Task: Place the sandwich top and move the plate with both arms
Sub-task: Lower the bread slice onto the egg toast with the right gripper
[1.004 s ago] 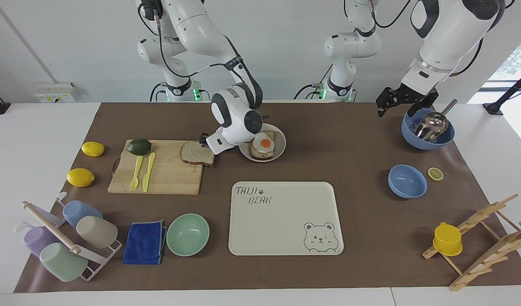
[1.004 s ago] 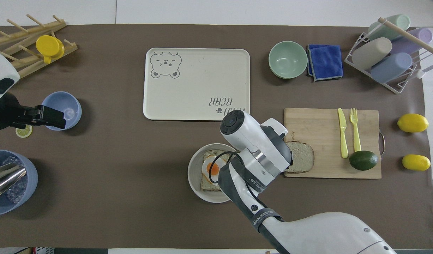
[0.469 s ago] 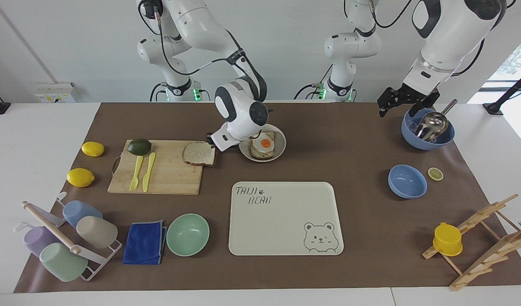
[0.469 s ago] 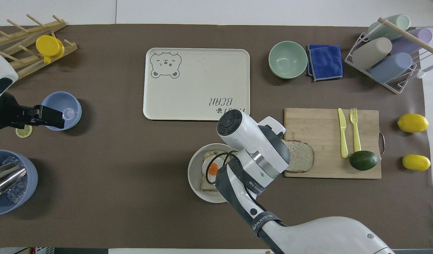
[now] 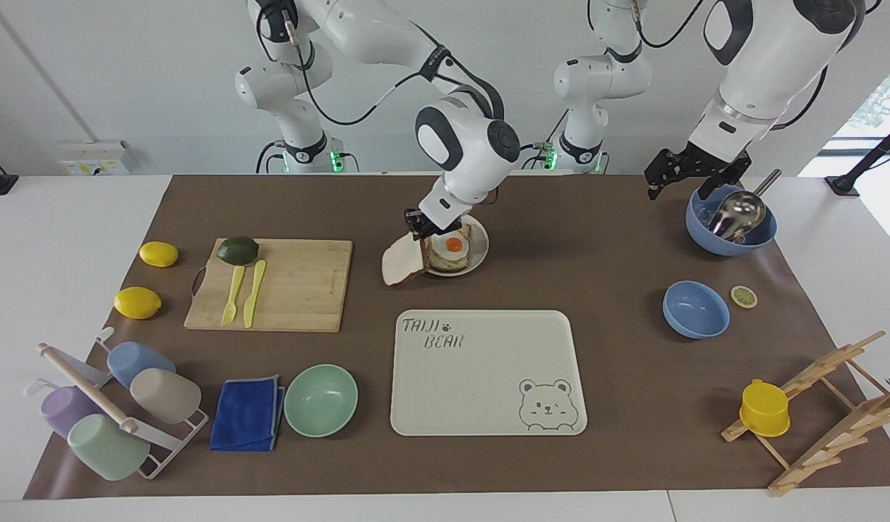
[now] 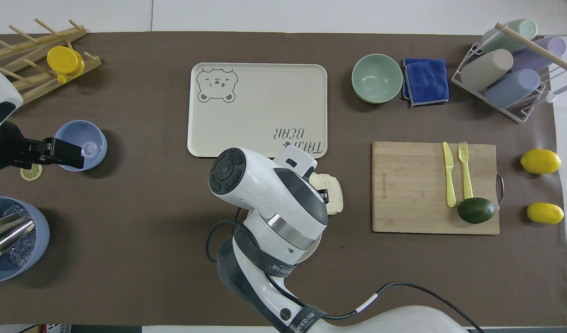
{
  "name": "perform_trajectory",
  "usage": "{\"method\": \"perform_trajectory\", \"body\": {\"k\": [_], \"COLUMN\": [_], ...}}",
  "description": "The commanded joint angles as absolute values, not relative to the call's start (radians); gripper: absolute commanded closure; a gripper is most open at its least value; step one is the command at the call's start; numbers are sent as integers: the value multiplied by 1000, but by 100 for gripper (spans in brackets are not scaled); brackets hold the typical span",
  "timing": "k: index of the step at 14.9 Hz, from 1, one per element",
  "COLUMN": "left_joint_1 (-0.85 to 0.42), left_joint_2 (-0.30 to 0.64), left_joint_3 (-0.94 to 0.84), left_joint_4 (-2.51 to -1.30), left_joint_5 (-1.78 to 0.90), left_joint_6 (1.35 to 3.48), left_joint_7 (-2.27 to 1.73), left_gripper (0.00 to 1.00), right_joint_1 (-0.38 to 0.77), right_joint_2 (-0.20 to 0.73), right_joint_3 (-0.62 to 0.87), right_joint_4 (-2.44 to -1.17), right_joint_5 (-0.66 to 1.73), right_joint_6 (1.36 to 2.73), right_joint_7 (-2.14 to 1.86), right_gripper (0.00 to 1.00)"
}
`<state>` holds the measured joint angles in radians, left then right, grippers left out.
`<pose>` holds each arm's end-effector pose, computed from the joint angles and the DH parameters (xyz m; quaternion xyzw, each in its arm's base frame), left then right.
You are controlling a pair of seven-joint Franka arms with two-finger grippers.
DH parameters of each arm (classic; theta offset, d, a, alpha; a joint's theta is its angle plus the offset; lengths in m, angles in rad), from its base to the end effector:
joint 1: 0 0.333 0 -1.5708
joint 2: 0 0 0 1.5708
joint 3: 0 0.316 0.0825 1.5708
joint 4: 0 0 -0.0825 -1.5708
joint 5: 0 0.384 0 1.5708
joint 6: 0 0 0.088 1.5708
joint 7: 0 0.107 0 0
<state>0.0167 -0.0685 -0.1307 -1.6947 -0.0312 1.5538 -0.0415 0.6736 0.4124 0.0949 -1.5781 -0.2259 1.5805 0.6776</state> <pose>0.5248 -0.0657 0.6016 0.9986 -0.0356 -0.0372 0.0083 0.4708 0.4128 0.3777 0.9729 0.0682 -0.0909 0.2013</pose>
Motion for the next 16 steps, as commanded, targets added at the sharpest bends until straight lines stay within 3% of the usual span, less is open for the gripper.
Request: {"method": "perform_trajectory", "body": {"k": [1, 5, 14, 16], "left_joint_1": [25, 25, 26, 26], "left_joint_2": [-81, -83, -94, -94], "left_joint_3": [-138, -138, -138, -138], "left_joint_4": [-1698, -1704, -1729, -1729], "left_joint_5": [-14, -14, -14, -14], "left_joint_6": [1554, 1555, 1575, 1575], "left_joint_7": [-46, -48, -87, -90], "left_gripper": [0, 0, 0, 0], "right_joint_1": [698, 767, 769, 769], "right_joint_2": [443, 442, 434, 434], "right_joint_3": [107, 107, 112, 112], "right_joint_4": [-1539, -1548, -1620, -1618], "right_joint_5": [-178, -132, -86, -83], "right_joint_6": [1598, 1652, 1770, 1778], "right_joint_7": [692, 787, 859, 861], "right_gripper": [100, 100, 100, 30]}}
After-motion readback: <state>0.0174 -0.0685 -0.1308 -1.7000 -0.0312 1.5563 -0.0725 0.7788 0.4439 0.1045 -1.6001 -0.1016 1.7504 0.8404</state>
